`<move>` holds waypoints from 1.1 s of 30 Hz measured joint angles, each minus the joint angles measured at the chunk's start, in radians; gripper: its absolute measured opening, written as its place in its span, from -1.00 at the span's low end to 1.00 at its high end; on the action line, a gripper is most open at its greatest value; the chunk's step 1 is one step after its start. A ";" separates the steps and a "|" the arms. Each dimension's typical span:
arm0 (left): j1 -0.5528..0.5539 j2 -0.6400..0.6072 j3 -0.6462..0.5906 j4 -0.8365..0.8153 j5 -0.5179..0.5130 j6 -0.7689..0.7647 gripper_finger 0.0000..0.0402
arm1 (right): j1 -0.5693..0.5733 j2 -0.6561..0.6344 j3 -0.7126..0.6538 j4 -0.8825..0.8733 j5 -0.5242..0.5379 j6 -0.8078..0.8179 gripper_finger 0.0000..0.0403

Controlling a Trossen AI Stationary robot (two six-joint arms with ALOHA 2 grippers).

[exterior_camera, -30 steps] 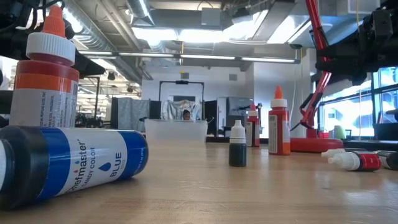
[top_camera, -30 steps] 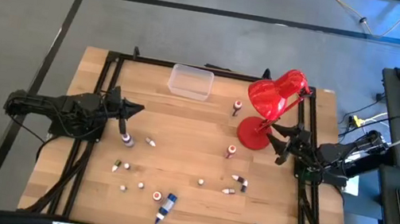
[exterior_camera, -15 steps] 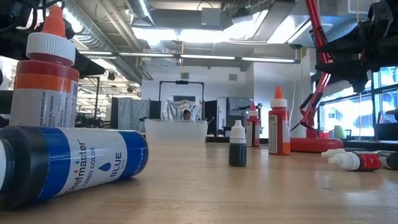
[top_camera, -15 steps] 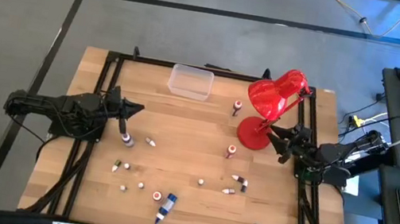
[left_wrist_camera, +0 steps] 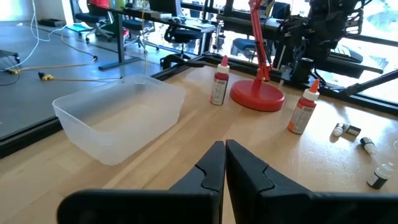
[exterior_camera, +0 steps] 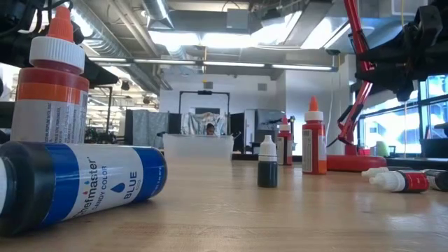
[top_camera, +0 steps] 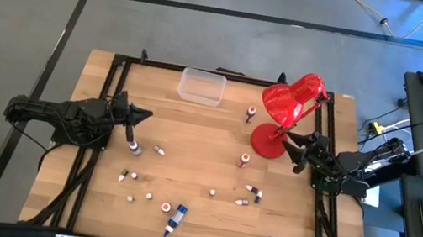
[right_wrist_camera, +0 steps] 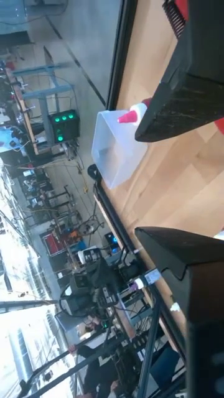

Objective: Pick & Place food coloring
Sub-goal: Put the large purple food coloring bottle into the transparent bin

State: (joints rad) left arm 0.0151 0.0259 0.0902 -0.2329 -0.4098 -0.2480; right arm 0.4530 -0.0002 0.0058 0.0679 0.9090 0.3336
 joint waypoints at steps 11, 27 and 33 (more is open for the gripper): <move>0.000 0.000 0.000 0.005 0.011 0.021 -0.86 | 0.000 0.000 0.000 -0.020 0.078 -0.002 0.18; 0.000 0.000 -0.001 0.104 0.062 0.130 -0.44 | 0.000 0.000 0.000 -0.021 0.077 -0.002 0.18; 0.000 0.000 -0.001 0.107 0.047 0.115 -0.45 | 0.000 0.000 0.000 -0.021 0.077 -0.002 0.18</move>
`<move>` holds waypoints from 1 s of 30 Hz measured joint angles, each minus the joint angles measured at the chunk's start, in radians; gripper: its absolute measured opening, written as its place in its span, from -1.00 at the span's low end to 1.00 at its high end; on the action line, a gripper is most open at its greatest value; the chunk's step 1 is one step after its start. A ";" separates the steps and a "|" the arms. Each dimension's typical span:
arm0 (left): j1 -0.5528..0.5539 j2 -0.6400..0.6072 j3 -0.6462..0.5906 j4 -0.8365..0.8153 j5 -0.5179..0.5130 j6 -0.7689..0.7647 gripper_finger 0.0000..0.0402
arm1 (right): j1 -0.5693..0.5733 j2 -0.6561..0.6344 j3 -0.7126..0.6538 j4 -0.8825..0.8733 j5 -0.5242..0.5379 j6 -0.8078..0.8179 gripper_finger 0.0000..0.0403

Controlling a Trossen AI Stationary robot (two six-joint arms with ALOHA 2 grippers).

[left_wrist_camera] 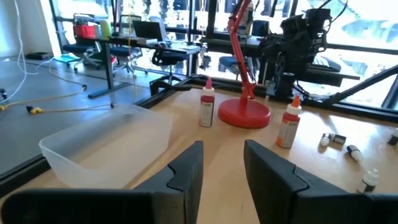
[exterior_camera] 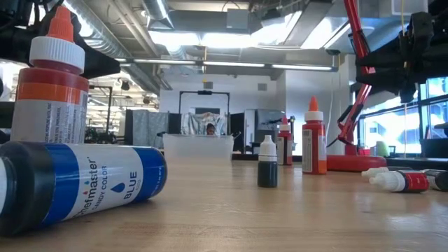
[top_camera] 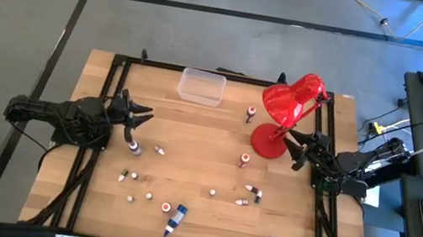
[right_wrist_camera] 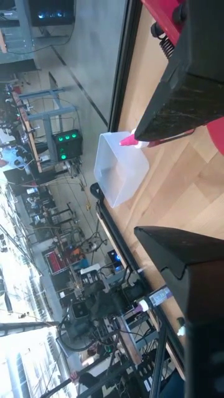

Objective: Pick & Place food coloring
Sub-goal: Put the large purple food coloring bottle into the transparent bin

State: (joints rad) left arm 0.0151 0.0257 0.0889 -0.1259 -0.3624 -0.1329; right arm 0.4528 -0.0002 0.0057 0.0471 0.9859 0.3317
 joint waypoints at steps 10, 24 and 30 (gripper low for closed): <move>0.000 0.000 0.001 0.040 0.005 -0.045 -0.36 | 0.000 0.000 0.000 0.000 0.000 0.000 0.18; 0.000 0.000 0.002 0.056 0.060 -0.071 0.18 | 0.000 0.000 0.000 0.000 -0.002 0.005 0.18; 0.000 0.000 0.002 0.072 0.120 -0.280 0.16 | 0.000 0.000 0.000 0.000 -0.002 0.006 0.18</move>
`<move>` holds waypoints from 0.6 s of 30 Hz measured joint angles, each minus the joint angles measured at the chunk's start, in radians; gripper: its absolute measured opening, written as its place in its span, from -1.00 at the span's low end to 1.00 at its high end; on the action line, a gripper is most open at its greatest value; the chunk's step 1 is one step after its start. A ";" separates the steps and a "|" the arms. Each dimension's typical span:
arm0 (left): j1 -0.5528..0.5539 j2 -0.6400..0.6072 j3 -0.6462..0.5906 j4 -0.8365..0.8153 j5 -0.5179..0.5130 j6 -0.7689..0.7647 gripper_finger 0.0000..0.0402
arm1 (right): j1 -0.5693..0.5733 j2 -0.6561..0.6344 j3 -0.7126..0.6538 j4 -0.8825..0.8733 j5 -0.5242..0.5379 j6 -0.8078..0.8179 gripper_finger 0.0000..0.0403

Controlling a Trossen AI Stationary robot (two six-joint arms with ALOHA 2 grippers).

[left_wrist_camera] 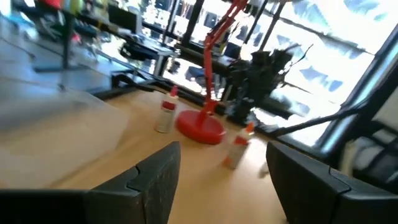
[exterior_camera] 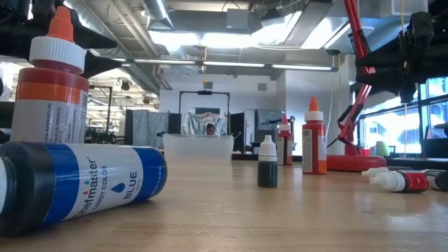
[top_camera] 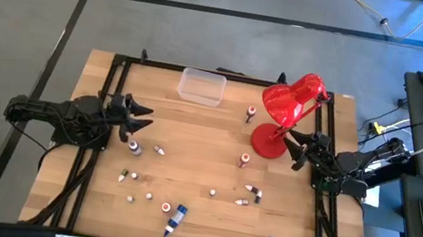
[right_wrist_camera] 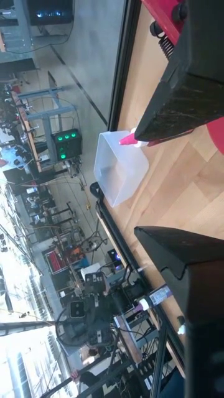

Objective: Pick & Place food coloring
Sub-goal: Put the large purple food coloring bottle into the transparent bin

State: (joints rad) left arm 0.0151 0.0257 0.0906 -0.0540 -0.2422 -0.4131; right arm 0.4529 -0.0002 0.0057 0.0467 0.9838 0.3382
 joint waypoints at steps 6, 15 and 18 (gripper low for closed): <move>0.000 0.006 0.013 0.033 0.001 -0.042 0.17 | 0.000 0.000 0.000 0.000 0.000 0.001 0.18; 0.000 0.287 0.311 -0.409 0.060 -0.101 0.10 | 0.000 0.000 0.000 0.000 0.000 -0.002 0.18; 0.000 0.446 0.462 -0.622 0.081 -0.128 0.09 | 0.000 0.000 0.000 0.000 0.001 -0.004 0.18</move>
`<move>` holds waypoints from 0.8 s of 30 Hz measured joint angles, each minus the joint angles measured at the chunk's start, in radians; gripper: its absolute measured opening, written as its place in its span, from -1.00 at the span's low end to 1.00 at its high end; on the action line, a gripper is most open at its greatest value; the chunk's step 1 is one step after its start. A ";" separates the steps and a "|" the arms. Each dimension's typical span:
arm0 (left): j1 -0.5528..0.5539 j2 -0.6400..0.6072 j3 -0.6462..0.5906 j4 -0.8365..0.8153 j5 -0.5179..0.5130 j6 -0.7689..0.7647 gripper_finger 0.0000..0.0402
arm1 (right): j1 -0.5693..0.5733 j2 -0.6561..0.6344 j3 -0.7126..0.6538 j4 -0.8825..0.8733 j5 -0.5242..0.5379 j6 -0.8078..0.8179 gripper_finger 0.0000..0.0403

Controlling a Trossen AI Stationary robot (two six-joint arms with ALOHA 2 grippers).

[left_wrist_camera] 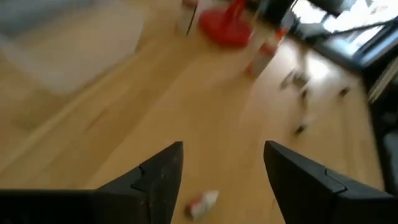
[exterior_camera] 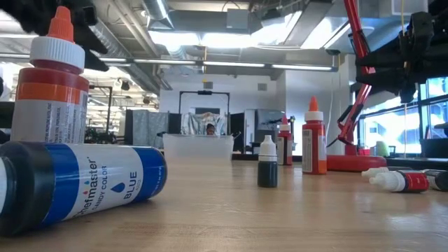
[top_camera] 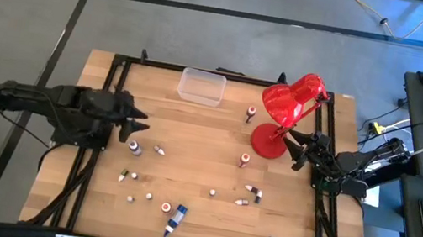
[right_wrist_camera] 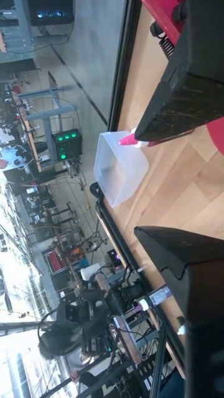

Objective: Pick & Place food coloring
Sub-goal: Put the large purple food coloring bottle into the transparent bin

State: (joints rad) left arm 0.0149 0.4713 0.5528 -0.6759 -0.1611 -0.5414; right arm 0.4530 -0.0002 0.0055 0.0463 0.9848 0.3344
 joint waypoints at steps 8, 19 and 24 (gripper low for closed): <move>0.000 0.384 0.305 -0.395 0.068 -0.235 0.07 | 0.000 0.000 0.000 0.000 0.001 0.000 0.18; -0.001 0.625 0.348 -0.577 0.193 -0.445 0.07 | 0.000 0.000 0.000 0.000 0.001 -0.001 0.18; -0.001 0.640 0.348 -0.572 0.219 -0.489 0.07 | 0.000 0.000 0.000 0.000 0.001 -0.002 0.18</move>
State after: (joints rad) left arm 0.0139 1.1113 0.9012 -1.2480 0.0580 -1.0306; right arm 0.4530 -0.0002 0.0055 0.0463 0.9855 0.3325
